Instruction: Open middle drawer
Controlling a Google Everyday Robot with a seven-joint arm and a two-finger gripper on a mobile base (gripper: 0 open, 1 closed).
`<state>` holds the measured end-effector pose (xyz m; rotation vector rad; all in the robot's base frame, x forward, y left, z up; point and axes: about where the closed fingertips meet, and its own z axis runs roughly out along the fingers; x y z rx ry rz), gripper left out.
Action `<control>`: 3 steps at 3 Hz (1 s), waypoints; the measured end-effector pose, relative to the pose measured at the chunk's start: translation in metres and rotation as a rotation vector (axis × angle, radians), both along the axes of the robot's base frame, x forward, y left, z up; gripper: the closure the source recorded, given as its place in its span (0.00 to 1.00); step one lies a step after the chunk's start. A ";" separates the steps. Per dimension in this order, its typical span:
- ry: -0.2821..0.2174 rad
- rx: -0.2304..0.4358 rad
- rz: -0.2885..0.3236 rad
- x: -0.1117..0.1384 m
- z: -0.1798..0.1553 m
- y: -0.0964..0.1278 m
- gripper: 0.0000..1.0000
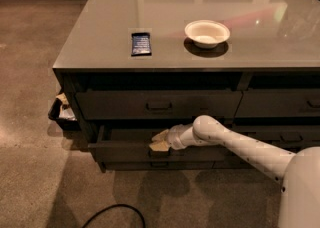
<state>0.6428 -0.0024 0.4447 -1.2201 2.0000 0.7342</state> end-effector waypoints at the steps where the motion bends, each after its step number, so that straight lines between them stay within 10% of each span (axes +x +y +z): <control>1: -0.008 -0.015 -0.010 0.000 0.002 -0.007 0.97; 2: -0.008 -0.015 -0.009 0.000 0.004 -0.006 0.99; 3: 0.001 -0.032 -0.004 -0.010 -0.002 -0.009 0.81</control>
Offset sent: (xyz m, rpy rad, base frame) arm -0.1073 -0.0674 -0.0645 -0.1880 0.0694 0.0329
